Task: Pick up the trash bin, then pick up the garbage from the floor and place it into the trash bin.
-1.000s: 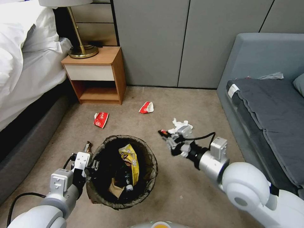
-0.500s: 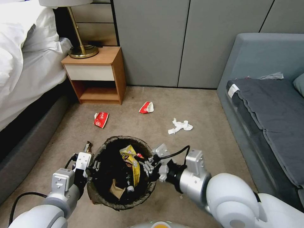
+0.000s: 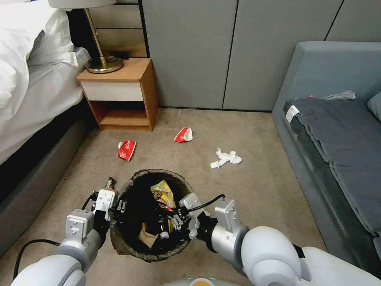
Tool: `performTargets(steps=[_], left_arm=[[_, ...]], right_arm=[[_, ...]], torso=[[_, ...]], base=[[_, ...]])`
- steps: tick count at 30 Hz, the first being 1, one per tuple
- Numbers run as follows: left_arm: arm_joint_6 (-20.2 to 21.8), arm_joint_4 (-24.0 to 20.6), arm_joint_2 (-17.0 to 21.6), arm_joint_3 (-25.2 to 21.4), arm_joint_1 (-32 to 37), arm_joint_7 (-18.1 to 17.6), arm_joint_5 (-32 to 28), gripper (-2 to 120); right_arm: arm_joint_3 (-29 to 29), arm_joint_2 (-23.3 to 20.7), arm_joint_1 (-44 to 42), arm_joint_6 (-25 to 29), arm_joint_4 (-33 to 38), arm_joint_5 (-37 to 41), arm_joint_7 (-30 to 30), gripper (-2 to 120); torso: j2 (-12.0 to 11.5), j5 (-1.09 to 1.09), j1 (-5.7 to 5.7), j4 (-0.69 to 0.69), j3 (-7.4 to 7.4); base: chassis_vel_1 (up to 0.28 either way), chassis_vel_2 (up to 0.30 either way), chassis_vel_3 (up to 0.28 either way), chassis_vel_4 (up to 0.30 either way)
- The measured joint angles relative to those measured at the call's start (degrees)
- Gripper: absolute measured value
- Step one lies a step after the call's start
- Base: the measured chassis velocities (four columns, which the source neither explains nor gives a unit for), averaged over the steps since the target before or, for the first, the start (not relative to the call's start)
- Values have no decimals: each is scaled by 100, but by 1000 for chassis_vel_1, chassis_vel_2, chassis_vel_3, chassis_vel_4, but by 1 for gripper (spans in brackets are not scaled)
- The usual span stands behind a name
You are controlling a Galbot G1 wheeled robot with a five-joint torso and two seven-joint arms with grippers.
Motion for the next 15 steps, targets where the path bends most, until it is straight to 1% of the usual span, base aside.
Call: performTargets(steps=[2, 3, 4, 5, 7, 8, 11, 12, 14, 15], left_arm=[[2, 0, -2, 12, -15, 0, -1, 3], [2, 0, -5, 21, -22, 0, -2, 3], [2, 0, -5, 21, -22, 0, -2, 3], [4, 0, -8, 24, -24, 1, -3, 3], [7, 0, -20, 28, -24, 4, -3, 3], [7, 0, -20, 28, -24, 4, -3, 3], [9, 0, -40, 40, -23, 5, 1, 3], [9, 0, -40, 40, -23, 5, 1, 3], [10, 0, -48, 46, -24, 8, 6, 3], [10, 0, -48, 46, -24, 8, 6, 3]], right_arm=[[-66, 66, 52, -14, -49, -16, 16, 0], [-104, 105, 86, -24, -78, -20, 29, 4], [-104, 105, 86, -24, -78, -20, 29, 4], [-130, 136, 115, -30, -101, -21, 41, 8], [-170, 205, 196, -35, -168, -28, 60, 18], [-170, 205, 196, -35, -168, -28, 60, 18], [-174, 256, 248, -34, -208, -29, 61, 32], [-174, 256, 248, -34, -208, -29, 61, 32], [-201, 285, 307, -33, -214, -29, 57, 42], [-201, 285, 307, -33, -214, -29, 57, 42]], torso=[[0, 0, 0, 0, 0], [0, 0, 0, 0, 0], [0, 0, 0, 0, 0], [0, 0, 0, 0, 0], [0, 0, 0, 0, 0], [0, 0, 0, 0, 0], [0, 0, 0, 0, 0], [0, 0, 0, 0, 0], [0, -1, 0, 0, 0], [0, -1, 0, 0, 0]], base=[[0, 0, 0, 0], [0, 0, 0, 0], [0, 0, 0, 0], [0, 0, 0, 0], [0, 0, 0, 0], [0, 0, 0, 0], [0, 0, 0, 0], [0, 0, 0, 0], [0, 0, 0, 0], [0, 0, 0, 0]])
